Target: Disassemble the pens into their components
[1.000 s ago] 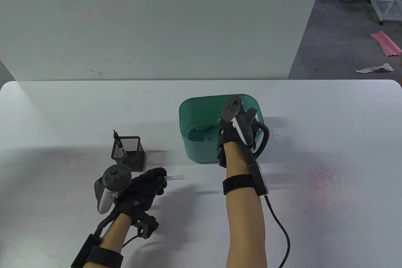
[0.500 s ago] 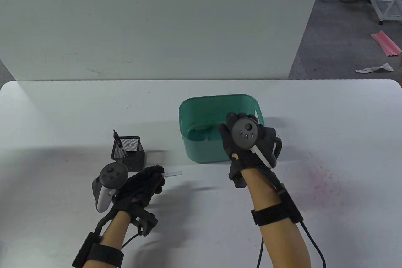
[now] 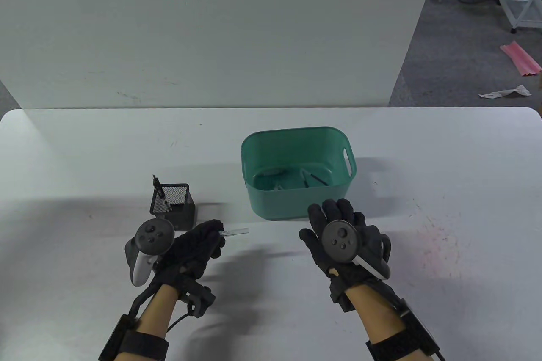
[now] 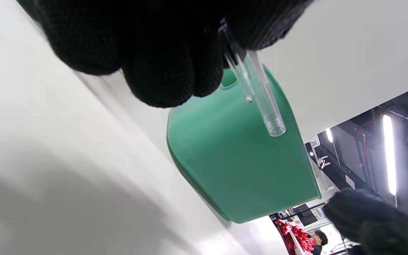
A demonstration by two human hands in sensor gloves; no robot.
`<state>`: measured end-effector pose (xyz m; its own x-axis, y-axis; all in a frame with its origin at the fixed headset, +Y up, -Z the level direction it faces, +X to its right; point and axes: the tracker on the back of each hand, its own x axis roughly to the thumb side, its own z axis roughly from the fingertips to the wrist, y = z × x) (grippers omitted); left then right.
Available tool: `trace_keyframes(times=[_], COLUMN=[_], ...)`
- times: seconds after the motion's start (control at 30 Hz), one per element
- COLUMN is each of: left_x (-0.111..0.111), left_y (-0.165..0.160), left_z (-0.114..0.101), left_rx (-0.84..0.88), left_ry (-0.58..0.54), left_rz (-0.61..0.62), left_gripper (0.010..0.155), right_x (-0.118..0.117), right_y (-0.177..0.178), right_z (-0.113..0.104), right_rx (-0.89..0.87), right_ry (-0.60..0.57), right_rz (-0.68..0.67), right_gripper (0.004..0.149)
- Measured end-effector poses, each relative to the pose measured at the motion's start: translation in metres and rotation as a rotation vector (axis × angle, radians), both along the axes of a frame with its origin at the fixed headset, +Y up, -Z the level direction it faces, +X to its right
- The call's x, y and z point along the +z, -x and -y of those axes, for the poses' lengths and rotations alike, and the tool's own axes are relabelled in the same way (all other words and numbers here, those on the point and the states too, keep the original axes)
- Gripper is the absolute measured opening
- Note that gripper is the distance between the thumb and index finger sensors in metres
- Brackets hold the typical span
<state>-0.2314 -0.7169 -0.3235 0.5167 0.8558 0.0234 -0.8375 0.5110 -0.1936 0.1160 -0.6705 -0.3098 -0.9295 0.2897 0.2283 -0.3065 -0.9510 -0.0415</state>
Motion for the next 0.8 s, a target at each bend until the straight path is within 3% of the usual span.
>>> trace_keyframes(times=[0.23,0.4,0.63,0.8], left_x=[0.002,0.006,0.008,0.004], left_y=[-0.004,-0.008,-0.012,-0.021], left_z=[-0.008,-0.015,-0.033,-0.04], left_rx=[-0.017,-0.006,0.057,-0.021], left_ry=[-0.038,-0.05,-0.058,-0.062], left_rz=[0.003,-0.009,-0.024,-0.007], left_gripper=[0.046,0.047,0.046,0.046], right_x=[0.001,-0.001,-0.001,-0.001], right_y=[0.002,0.002,0.002,0.001], right_z=[0.018,0.034,0.036,0.035], right_rx=[0.034,-0.022,-0.011,-0.01], right_ry=[-0.008,0.071,0.07,0.074], right_rz=[-0.009,-0.001,0.003,0.007], right_gripper=[0.061,0.061,0.062,0.062])
